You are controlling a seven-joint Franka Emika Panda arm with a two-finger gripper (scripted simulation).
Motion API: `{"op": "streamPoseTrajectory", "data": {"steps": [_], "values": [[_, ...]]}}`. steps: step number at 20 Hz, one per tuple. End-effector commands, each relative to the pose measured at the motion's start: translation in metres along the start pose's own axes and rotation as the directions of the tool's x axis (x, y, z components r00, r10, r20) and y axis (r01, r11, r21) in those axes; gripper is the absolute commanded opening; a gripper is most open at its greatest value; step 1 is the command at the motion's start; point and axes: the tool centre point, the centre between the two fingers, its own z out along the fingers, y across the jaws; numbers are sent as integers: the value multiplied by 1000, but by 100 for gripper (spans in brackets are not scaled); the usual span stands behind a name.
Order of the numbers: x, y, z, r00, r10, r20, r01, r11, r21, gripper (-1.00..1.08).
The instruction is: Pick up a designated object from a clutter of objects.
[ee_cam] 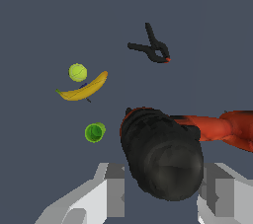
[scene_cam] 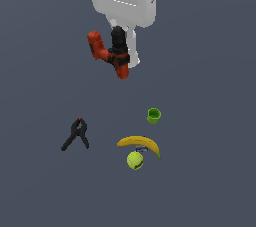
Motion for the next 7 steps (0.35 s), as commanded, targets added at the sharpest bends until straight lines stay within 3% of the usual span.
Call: {"op": "streamPoseTrajectory", "data": {"steps": [1, 7], "values": [[6, -1, -9, 1000, -1, -5, 1, 1000, 4, -100], [10, -2, -14, 1000, -1, -4, 1, 1000, 4, -100]]}}
